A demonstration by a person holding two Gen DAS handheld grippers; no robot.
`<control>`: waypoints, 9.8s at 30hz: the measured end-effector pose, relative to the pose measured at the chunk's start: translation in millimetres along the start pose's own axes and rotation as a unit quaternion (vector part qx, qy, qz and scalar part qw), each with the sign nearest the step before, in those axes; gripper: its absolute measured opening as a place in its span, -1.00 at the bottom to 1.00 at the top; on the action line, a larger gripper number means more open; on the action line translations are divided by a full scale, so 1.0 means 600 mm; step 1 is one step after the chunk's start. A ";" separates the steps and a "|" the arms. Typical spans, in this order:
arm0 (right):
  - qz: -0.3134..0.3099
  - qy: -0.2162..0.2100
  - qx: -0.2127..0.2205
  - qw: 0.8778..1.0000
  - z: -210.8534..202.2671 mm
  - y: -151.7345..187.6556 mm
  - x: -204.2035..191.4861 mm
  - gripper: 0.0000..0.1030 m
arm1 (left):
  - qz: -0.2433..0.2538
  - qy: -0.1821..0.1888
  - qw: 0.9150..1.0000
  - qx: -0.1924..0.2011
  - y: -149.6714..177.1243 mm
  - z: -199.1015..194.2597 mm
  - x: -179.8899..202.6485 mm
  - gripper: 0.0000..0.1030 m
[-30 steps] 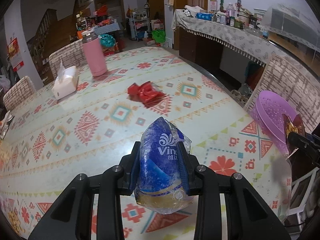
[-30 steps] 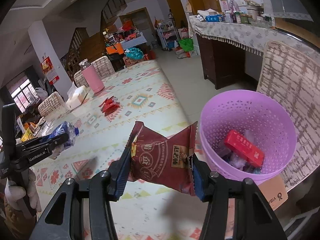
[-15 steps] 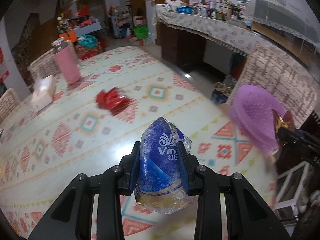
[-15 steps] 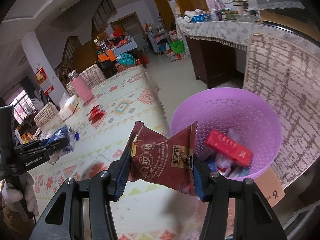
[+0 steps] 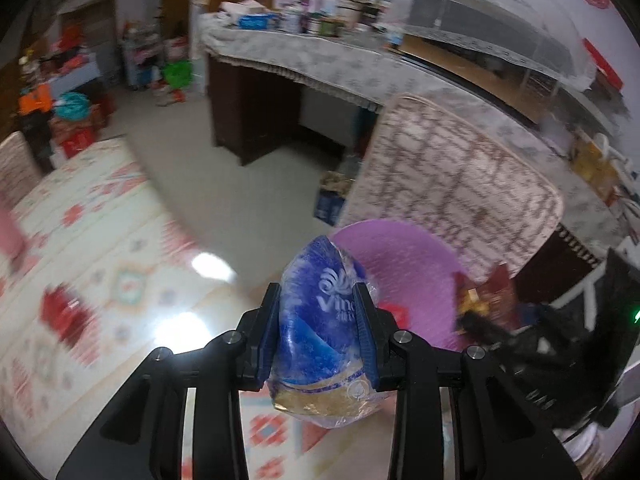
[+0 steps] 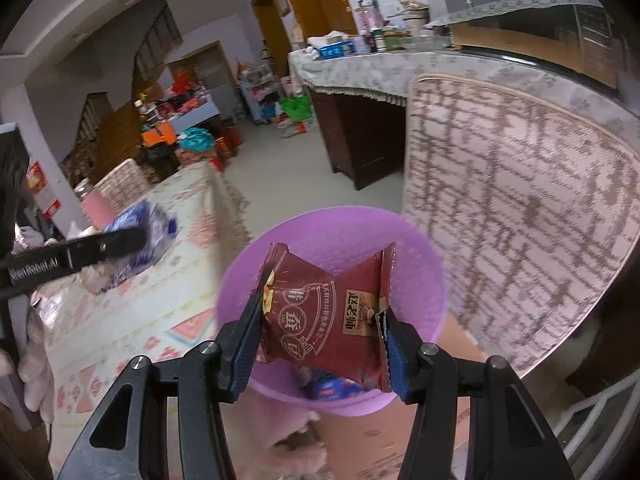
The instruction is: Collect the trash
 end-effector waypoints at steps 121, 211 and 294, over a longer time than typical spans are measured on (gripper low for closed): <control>-0.006 -0.131 -0.026 0.991 0.164 0.018 -0.299 0.68 | -0.298 -0.130 0.944 0.055 0.233 -0.203 -0.614 0.19; 0.003 -0.131 -0.001 0.991 0.021 0.118 -0.241 0.72 | -0.114 -0.204 0.968 0.088 0.257 -0.209 -0.333 0.33; -0.027 0.123 0.081 0.989 -0.207 0.217 -0.061 1.00 | -0.018 -0.148 0.976 0.157 0.362 -0.207 -0.040 0.99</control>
Point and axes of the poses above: each gripper's, at about its wrist camera, not at the fingertips, and z roughly the way its jaws point, x to its right, y to its underside, the point moved 3 cm from there along z, roughly the way its jaws point, and after that the axes turned 13 degrees about -z, right-handed, at the moved point
